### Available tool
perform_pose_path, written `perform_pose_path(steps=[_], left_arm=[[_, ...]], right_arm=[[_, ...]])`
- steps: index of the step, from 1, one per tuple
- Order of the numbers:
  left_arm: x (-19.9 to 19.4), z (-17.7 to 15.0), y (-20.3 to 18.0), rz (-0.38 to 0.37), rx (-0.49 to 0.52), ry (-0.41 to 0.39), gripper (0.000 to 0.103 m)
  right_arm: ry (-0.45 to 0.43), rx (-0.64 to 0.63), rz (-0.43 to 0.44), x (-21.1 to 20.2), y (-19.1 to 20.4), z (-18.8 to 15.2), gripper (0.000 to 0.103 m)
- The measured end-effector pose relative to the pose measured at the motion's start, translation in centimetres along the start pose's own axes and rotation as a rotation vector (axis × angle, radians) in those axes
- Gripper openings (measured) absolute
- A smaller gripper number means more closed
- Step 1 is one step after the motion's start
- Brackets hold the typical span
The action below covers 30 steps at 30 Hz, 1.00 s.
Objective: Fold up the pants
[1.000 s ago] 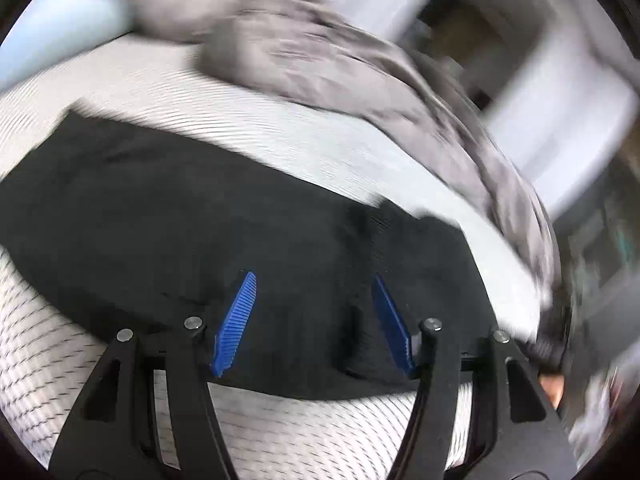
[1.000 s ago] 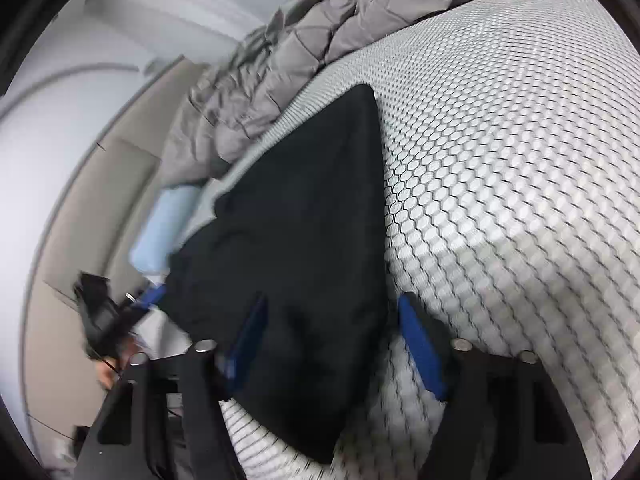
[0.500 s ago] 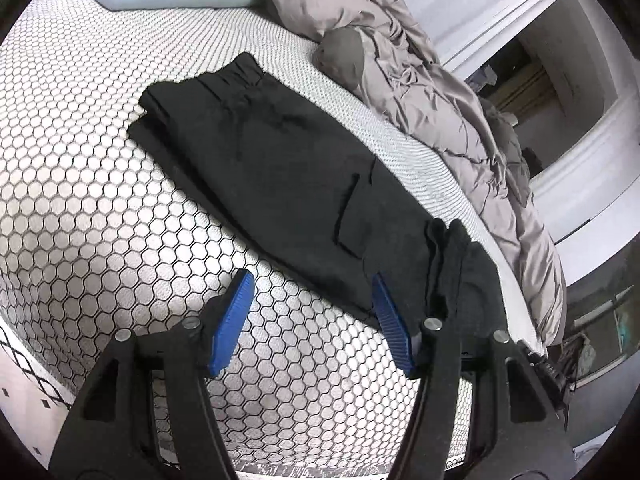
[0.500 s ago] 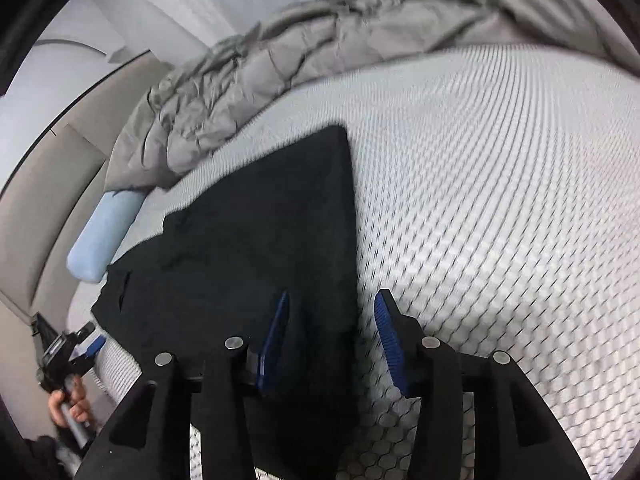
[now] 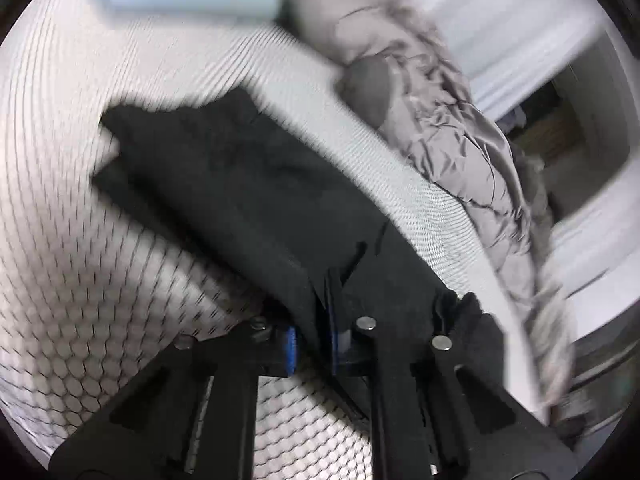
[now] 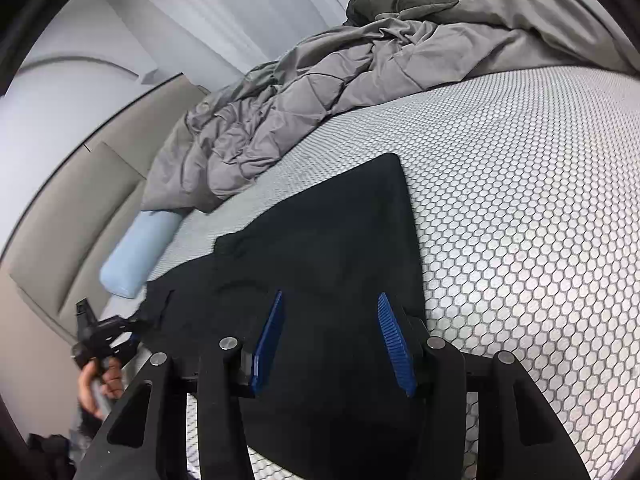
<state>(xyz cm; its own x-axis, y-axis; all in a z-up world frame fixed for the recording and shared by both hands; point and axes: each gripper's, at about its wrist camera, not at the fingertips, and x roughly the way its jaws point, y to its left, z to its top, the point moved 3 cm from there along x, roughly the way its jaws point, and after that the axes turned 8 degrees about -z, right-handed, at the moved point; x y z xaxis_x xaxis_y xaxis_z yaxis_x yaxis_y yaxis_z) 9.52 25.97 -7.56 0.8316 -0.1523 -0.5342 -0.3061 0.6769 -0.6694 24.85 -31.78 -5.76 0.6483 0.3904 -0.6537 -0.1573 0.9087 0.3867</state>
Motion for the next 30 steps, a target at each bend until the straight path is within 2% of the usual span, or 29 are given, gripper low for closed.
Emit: perform_pose_path(steps=[3,4,6,9,10,11,12,13,14,16,18,19,23,26,30], left_arm=[[-1.9,0.3,-6.0,0.011,0.184,-0.087,0.006],[-2.6,0.0,-8.6,-0.008,0.249,-0.101,0.006],[-3.2,-1.5,-14.4,-0.081,0.359,-0.085,0.006],[-3.2,-6.5,-23.9,-0.181,0.588,-0.003,0.007],[-2.6,-9.7,-27.3,-0.218,0.699,0.056,0.011],[-1.9,-12.2,-29.3,-0.25,0.776,0.12,0.029],[-0.5,-15.5,-31.1,-0.298,0.864,0.236,0.045],[0.9,-18.2,-31.9,-0.317,0.922,0.334,0.071],[2.1,-20.5,-31.7,-0.299,0.959,0.403,0.073],[4.5,-24.6,-29.7,-0.222,1.032,0.531,0.069],[4.3,-25.4,-27.4,-0.196,1.017,0.551,0.067],[3.5,-25.2,-26.2,-0.207,0.983,0.547,0.067],[-1.0,-22.2,-22.8,-0.314,0.806,0.551,0.067],[-3.6,-19.1,-21.6,-0.342,0.748,0.449,0.072],[-2.4,-13.4,-20.2,-0.274,0.644,0.341,0.072]], right_arm=[[-0.011,-0.004,0.012,-1.0,-0.2,0.1,0.05],[-0.018,-0.005,0.012,-1.4,-0.4,0.1,0.051],[-0.031,-0.007,0.009,-1.8,-0.6,0.3,0.054],[-0.039,0.019,-0.002,-2.3,-1.7,0.5,0.055],[-0.04,0.033,-0.003,-2.5,-2.1,0.6,0.055],[-0.042,0.049,-0.005,-2.8,-2.5,0.6,0.055],[-0.048,0.061,-0.009,-3.0,-2.9,0.7,0.055],[-0.052,0.066,-0.014,-3.2,-3.2,0.9,0.055],[-0.058,0.071,-0.024,-3.4,-3.5,0.9,0.055],[-0.064,0.074,-0.044,-3.5,-3.8,1.1,0.055],[-0.062,0.08,-0.053,-3.6,-4.0,1.2,0.055],[-0.059,0.083,-0.051,-3.7,-4.1,1.2,0.055],[-0.053,0.068,-0.049,-3.8,-3.7,1.3,0.055],[-0.038,0.038,-0.038,-3.1,-2.2,1.2,0.055],[0.001,-0.063,-0.022,-1.4,0.7,0.4,0.055]])
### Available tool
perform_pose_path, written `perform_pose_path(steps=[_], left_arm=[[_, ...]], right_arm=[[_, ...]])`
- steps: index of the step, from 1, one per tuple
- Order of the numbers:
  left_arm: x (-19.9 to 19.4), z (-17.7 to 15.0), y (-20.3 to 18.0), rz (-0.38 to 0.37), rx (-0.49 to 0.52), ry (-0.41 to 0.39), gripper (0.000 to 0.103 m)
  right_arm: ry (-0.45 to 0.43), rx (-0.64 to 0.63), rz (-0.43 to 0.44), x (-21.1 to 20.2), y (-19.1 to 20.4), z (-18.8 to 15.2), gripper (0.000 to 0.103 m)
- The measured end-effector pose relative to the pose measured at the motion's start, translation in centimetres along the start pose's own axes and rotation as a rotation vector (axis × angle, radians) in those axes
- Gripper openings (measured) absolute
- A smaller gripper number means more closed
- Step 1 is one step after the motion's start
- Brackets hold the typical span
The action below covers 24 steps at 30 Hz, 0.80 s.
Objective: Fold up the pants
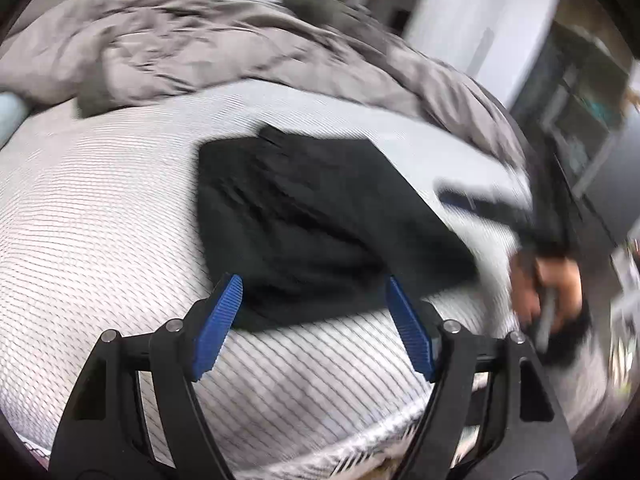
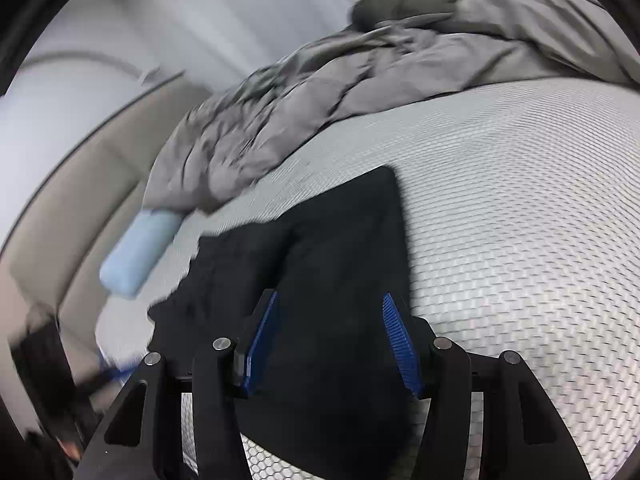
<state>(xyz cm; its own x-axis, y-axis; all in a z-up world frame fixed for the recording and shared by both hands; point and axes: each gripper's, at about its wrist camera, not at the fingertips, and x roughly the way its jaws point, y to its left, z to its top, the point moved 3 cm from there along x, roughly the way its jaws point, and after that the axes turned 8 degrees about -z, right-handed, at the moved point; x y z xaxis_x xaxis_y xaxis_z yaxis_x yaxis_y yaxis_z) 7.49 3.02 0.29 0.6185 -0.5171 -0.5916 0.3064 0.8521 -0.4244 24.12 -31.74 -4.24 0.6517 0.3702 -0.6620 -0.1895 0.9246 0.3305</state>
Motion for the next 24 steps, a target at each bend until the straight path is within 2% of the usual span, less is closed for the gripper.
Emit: perform_pose_path(steps=[4,6,8,9,11,15,17,21,24], left_arm=[[1.5,2.6,5.7,0.127,-0.076,-0.06,0.072],[2.9,2.2,8.4,0.125,-0.132,-0.047,0.072],[4.5,1.4,10.7,0.097,-0.219,0.015,0.072],[5.1,1.3,11.2,0.095,-0.23,0.029,0.072],[5.0,1.2,11.8,0.108,-0.229,0.023,0.072],[4.8,1.2,11.8,0.145,-0.173,0.02,0.072],[4.6,0.5,12.0,0.134,-0.183,0.024,0.072],[3.7,-0.4,11.9,0.103,-0.204,0.034,0.072],[3.7,-0.5,10.8,0.102,-0.203,0.036,0.072]], right_arm=[[0.025,-0.179,0.014,1.5,4.2,-1.4,0.055],[0.029,-0.282,0.022,2.2,6.7,-2.5,0.058],[0.035,-0.356,0.038,3.0,8.8,-3.5,0.063],[0.039,-0.389,0.046,3.5,9.9,-4.1,0.063],[0.049,-0.453,0.045,4.6,12.1,-5.0,0.063],[0.036,-0.559,-0.015,6.5,15.2,-5.9,0.063],[0.055,-0.587,-0.028,6.7,15.6,-6.1,0.063],[0.083,-0.644,0.006,5.6,15.6,-6.7,0.064],[0.098,-0.657,-0.019,5.4,14.7,-7.2,0.064]])
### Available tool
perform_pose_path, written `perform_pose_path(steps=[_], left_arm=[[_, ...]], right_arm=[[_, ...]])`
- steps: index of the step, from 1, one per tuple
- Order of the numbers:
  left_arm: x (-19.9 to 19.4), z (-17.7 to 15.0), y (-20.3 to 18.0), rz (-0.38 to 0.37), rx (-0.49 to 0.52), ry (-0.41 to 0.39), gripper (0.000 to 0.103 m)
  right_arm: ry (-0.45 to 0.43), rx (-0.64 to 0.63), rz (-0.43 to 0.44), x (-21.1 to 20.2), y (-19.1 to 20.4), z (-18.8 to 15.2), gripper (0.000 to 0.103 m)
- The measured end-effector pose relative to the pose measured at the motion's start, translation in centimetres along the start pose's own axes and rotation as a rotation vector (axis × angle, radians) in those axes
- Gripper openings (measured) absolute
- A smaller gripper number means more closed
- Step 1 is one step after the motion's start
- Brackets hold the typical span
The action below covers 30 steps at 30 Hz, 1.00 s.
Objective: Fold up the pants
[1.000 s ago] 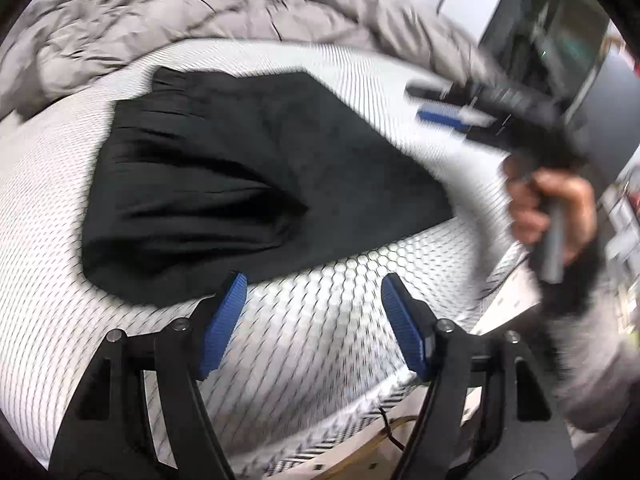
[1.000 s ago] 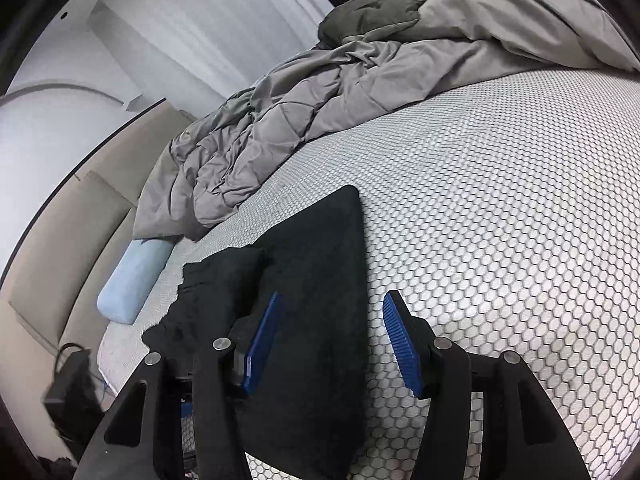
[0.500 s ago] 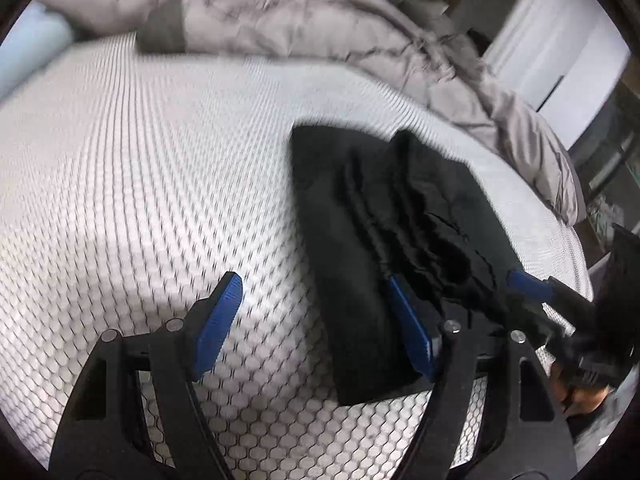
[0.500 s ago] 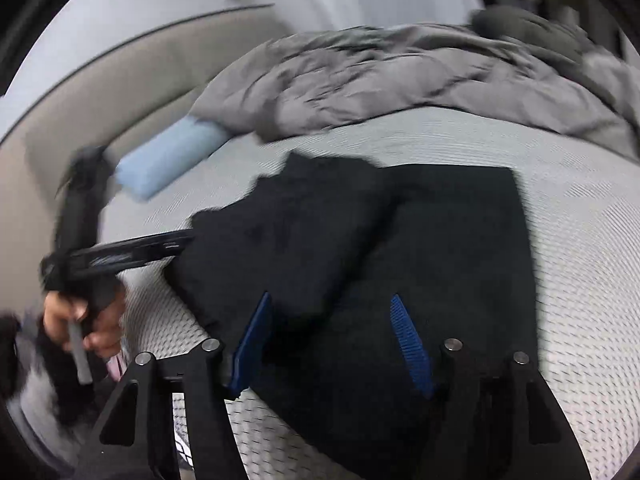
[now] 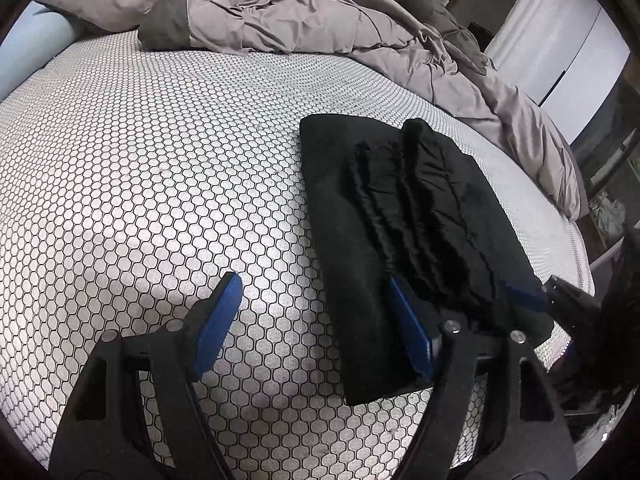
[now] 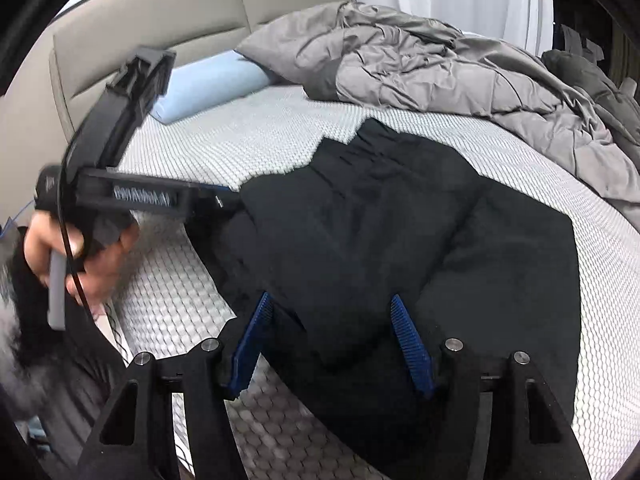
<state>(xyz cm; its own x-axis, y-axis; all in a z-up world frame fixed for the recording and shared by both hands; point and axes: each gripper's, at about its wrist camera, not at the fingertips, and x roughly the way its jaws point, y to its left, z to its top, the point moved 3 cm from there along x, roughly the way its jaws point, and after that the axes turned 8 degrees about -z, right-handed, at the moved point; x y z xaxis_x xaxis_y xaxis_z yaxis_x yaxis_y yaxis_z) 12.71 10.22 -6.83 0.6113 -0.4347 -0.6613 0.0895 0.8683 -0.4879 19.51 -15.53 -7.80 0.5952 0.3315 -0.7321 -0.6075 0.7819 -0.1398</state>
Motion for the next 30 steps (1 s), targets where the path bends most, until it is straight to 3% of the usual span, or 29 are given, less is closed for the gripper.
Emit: perform_pose_path(steps=[5,15,17,22,25,28,30], left_arm=[[0.1,0.1,-0.4,0.017,0.01,-0.003,0.072],[0.5,-0.1,0.9,0.008,-0.022,0.008,0.072],[0.7,-0.2,1.0,0.014,-0.02,0.014,0.072],[1.3,-0.3,0.6,0.039,-0.002,0.022,0.074],[1.5,-0.1,0.3,0.022,-0.006,0.024,0.075],[1.6,0.2,-0.2,0.034,0.013,0.029,0.075],[1.8,0.3,-0.2,0.048,0.012,0.032,0.075]], right_arm=[[0.035,0.006,-0.053,1.4,-0.4,-0.7,0.064],[-0.107,0.101,-0.155,2.9,0.9,3.1,0.062],[-0.168,0.172,-0.115,1.7,-0.1,3.2,0.053],[-0.303,0.485,-0.003,-2.8,-5.7,1.1,0.052],[-0.231,0.658,0.088,-2.9,-9.4,-1.4,0.053],[-0.169,0.688,0.097,-2.1,-10.8,-3.1,0.053],[-0.141,0.737,0.156,-1.5,-11.1,-3.9,0.053]])
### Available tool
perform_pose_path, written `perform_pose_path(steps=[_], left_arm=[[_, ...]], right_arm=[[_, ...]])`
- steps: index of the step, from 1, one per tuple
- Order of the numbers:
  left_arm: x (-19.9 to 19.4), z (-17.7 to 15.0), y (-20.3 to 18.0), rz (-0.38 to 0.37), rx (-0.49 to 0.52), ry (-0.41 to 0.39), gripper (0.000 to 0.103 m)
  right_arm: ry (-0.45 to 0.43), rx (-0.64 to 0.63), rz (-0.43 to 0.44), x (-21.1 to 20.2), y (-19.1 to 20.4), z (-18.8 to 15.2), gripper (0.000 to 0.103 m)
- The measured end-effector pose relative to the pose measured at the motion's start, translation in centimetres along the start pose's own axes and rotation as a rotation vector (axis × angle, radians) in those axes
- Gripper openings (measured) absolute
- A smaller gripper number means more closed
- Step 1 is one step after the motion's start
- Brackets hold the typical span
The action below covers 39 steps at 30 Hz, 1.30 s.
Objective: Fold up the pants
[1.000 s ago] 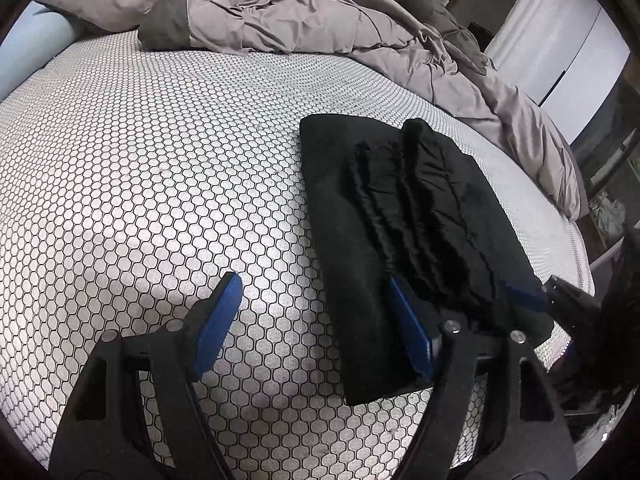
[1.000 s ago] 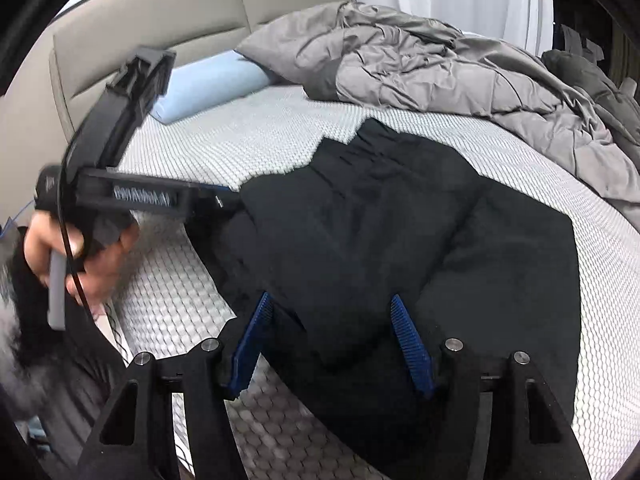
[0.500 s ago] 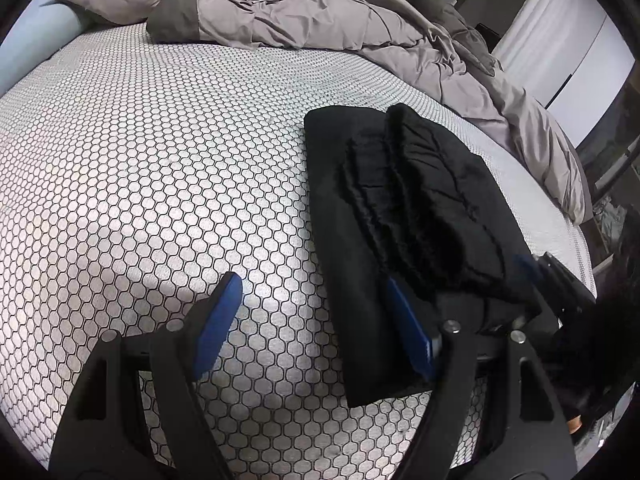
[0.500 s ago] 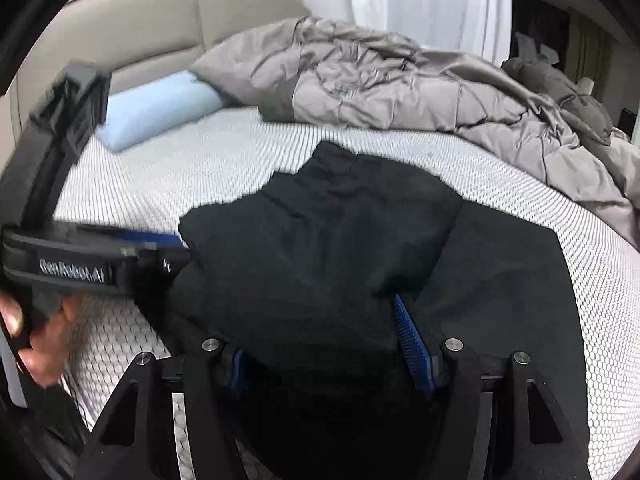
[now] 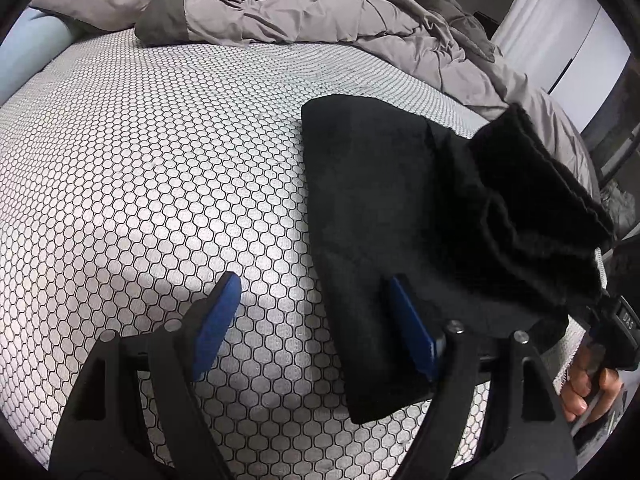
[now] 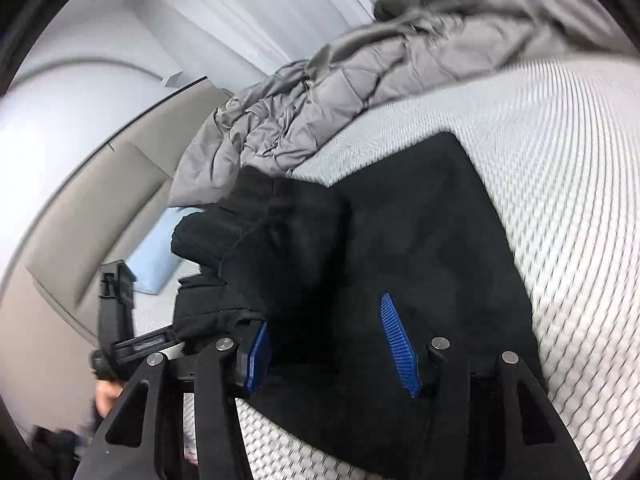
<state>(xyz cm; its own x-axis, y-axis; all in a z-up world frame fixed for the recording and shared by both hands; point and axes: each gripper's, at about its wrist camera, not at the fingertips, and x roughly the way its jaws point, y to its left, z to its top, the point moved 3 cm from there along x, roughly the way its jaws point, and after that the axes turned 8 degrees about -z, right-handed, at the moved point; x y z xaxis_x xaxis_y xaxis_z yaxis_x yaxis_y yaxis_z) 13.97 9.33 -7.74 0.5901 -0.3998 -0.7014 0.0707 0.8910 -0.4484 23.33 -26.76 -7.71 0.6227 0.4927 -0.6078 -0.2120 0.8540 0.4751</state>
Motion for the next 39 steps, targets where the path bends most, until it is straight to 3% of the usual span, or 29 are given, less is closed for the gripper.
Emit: perform_pose_path(steps=[2,9,22,30,34,39], left_arm=[[-0.1,0.1,0.1,0.002,0.0,0.001,0.075],[-0.2,0.1,0.0,0.022,0.009,0.003,0.075],[-1.1,-0.5,0.0,0.011,0.02,0.016,0.075],[-1.9,-0.7,0.3,-0.024,0.008,0.027,0.075],[-2.6,-1.3,0.4,-0.035,0.019,0.033,0.075],[-3.6,-1.7,0.3,-0.036,0.046,0.026,0.075]], right_arm=[[0.037,0.001,-0.014,0.3,-0.1,-0.1,0.053],[-0.024,-0.401,-0.266,0.6,5.4,-0.8,0.06],[-0.109,-0.873,-0.425,5.1,11.3,-6.5,0.07],[-0.183,-0.915,-0.487,2.2,11.8,-9.0,0.073],[-0.206,-0.816,-0.53,-0.5,10.3,-9.5,0.075],[-0.21,-0.7,-0.524,-3.6,9.5,-11.7,0.077]])
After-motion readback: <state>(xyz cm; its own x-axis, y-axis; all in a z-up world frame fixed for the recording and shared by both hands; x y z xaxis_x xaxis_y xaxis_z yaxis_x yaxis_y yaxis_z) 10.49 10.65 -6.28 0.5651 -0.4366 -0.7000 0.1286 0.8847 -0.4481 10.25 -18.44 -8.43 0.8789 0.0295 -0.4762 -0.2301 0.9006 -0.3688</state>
